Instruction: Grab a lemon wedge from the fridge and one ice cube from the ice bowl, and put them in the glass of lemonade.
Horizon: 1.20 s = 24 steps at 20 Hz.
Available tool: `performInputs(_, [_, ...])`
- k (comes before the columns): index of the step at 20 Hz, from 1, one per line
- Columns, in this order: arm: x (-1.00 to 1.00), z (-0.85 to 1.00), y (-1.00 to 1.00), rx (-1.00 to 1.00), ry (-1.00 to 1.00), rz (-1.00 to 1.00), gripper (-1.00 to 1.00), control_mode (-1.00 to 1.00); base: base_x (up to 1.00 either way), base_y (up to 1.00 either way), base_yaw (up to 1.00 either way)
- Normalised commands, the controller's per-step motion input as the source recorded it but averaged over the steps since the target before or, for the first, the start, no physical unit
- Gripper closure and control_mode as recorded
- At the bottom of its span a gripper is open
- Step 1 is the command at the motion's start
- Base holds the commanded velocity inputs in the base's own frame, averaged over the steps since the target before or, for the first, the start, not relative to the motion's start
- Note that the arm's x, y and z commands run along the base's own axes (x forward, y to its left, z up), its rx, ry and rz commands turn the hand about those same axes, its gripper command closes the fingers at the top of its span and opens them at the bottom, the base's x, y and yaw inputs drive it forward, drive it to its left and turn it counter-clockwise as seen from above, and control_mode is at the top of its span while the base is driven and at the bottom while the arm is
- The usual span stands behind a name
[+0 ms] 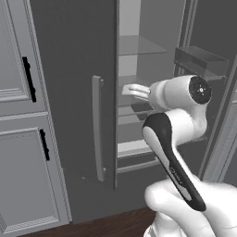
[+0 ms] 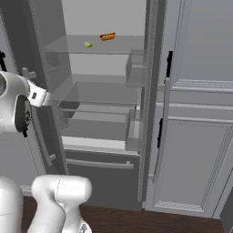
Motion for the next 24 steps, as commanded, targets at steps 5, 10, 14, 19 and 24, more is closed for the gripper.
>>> performInputs(5, [0.75, -0.02, -0.67, 0.43, 0.03, -0.06, 1.0, -1.0, 0.0, 0.0, 0.0])
performInputs(10, [0.55, 0.03, -0.21, 0.33, 0.19, 0.0, 1.0, -1.0, 0.0, 0.0, 0.0])
performInputs(14, [0.21, -0.03, 0.0, 0.13, 0.42, 0.01, 1.0, -1.0, 0.0, 0.0, 0.0])
performInputs(19, [0.25, -0.18, 0.13, 0.12, 0.26, 0.06, 1.0, -1.0, 0.0, 0.0, 0.0])
performInputs(24, [0.36, -0.53, 0.28, 0.15, 0.03, 0.04, -1.0, -1.0, 0.0, 0.0, 0.0])
